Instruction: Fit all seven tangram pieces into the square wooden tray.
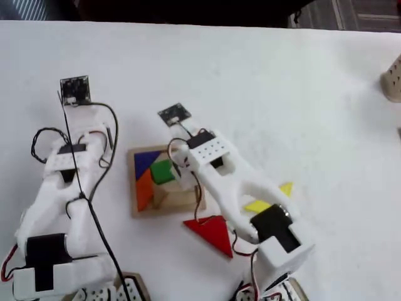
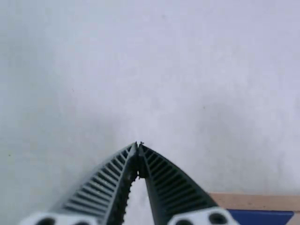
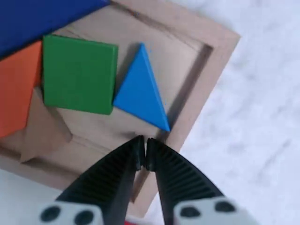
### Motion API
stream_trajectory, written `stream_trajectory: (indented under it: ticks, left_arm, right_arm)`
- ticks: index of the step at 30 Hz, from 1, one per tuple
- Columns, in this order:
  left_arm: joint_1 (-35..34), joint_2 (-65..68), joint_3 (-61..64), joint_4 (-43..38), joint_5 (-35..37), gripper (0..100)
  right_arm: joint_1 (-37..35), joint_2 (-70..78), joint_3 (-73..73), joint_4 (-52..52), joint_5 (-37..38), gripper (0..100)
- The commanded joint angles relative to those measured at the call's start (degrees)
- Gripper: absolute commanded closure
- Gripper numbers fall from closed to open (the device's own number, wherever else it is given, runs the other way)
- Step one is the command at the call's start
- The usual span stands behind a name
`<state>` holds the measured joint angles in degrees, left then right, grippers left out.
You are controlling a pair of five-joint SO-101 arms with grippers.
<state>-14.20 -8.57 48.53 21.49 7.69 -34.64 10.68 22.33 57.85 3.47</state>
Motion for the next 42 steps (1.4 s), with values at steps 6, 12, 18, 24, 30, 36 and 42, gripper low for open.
stream_trajectory:
  ticks: [6, 12, 18, 24, 30, 36, 42]
  left_arm:
    - [0.22, -0.13, -2.81, 0.26, 0.7, 98]
    - [0.22, -0.13, -2.81, 0.26, 0.7, 98]
    - [0.22, -0.13, -2.81, 0.26, 0.7, 98]
    - [0.31, -0.13, -2.81, 0.26, 0.7, 98]
    - [0.31, -0.13, -2.81, 0.26, 0.7, 98]
    - [0.31, -0.13, -2.81, 0.26, 0.7, 98]
    - [0.31, -0.13, -2.73, 0.26, 0.7, 98]
  right_arm:
    - [1.98, 1.54, -7.56, -1.8, -0.26, 98.1]
    - [1.89, 1.63, -7.91, -5.49, -0.26, 98.1]
    - [1.63, 1.27, -8.18, -8.13, -0.18, 98.1]
    - [1.36, -2.59, -8.0, -3.21, 2.9, 98.1]
    - [-0.66, -11.3, -1.67, 1.36, 0.62, 98.1]
    - [-1.71, -11.65, 6.68, -7.69, -0.26, 98.1]
    - [1.27, -8.75, 6.24, -13.49, -0.18, 98.1]
